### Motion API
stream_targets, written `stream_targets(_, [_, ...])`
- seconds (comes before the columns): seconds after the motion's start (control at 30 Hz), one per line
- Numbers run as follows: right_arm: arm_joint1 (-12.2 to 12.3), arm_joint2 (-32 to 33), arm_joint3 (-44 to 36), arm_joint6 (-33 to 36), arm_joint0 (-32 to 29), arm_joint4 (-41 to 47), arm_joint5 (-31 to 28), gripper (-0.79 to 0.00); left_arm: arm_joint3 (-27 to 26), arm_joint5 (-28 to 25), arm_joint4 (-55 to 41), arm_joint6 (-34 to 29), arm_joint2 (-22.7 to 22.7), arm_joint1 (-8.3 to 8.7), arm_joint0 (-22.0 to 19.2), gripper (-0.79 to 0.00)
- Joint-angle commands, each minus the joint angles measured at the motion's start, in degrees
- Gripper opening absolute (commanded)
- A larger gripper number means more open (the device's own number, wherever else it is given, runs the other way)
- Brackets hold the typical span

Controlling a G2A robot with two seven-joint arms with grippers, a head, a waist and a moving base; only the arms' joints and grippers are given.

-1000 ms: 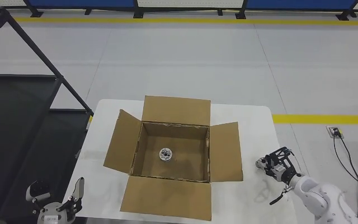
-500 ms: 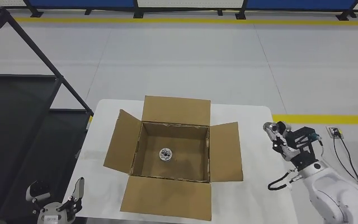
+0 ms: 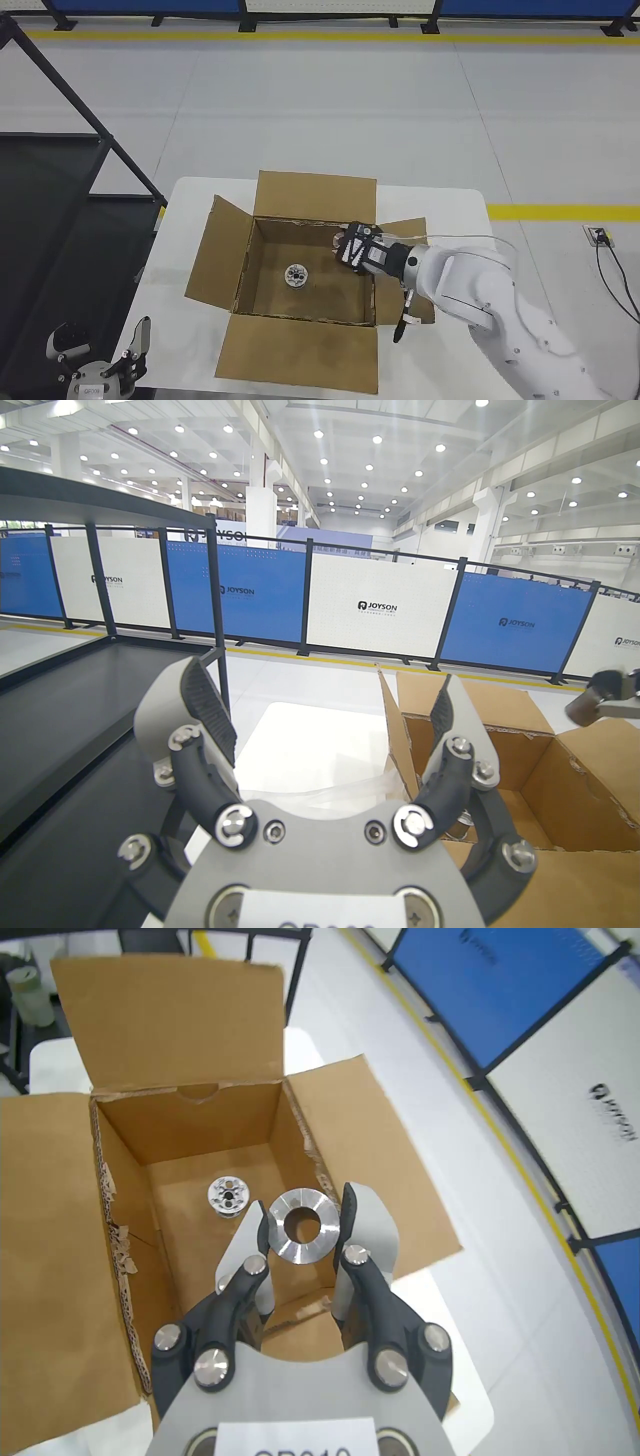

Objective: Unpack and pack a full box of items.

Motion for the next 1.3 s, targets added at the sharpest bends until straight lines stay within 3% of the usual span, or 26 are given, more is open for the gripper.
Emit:
stream_targets(0.0, [-2.1, -6.6, 8.5, 2.4, 6.3, 3.7, -0.5, -0.785, 0.0, 0.0, 0.0, 0.0, 0.0, 0.0, 0.0, 0.0])
stream_targets(0.13, [-6.1, -14.6, 20.6, 3.5, 13.2, 9.2, -1.2, -0.785, 0.0, 0.0, 0.0, 0.0, 0.0, 0.0, 0.0, 0.0])
stream_targets(0.33, [-12.0, -23.2, 35.7, 2.9, 19.0, 12.3, -1.4, -0.785, 0.0, 0.0, 0.0, 0.0, 0.0, 0.0, 0.0, 0.0])
stream_targets(0.6, [-18.1, -28.0, 49.1, 1.6, 23.0, 15.7, -4.1, -0.785, 0.0, 0.0, 0.0, 0.0, 0.0, 0.0, 0.0, 0.0])
stream_targets(0.7, [-19.6, -28.6, 52.7, 1.0, 23.9, 16.4, -5.2, -0.533, 0.0, 0.0, 0.0, 0.0, 0.0, 0.0, 0.0, 0.0])
stream_targets(0.8, [-20.8, -28.9, 55.5, 0.8, 24.6, 16.7, -6.2, -0.434, 0.0, 0.0, 0.0, 0.0, 0.0, 0.0, 0.0, 0.0])
stream_targets(0.93, [-21.9, -29.2, 58.0, 0.7, 25.3, 16.6, -7.2, -0.379, 0.0, 0.0, 0.0, 0.0, 0.0, 0.0, 0.0, 0.0])
stream_targets(1.07, [-22.5, -29.1, 59.1, 0.4, 25.8, 16.0, -8.0, -0.166, 0.0, 0.0, 0.0, 0.0, 0.0, 0.0, 0.0, 0.0])
stream_targets(1.17, [-22.5, -28.5, 58.8, -0.8, 26.1, 15.3, -8.5, -0.12, 0.0, 0.0, 0.0, 0.0, 0.0, 0.0, 0.0, 0.0])
stream_targets(1.27, [-21.9, -27.6, 57.2, -2.2, 26.2, 14.2, -9.1, -0.018, 0.0, 0.0, 0.0, 0.0, 0.0, 0.0, 0.0, 0.0])
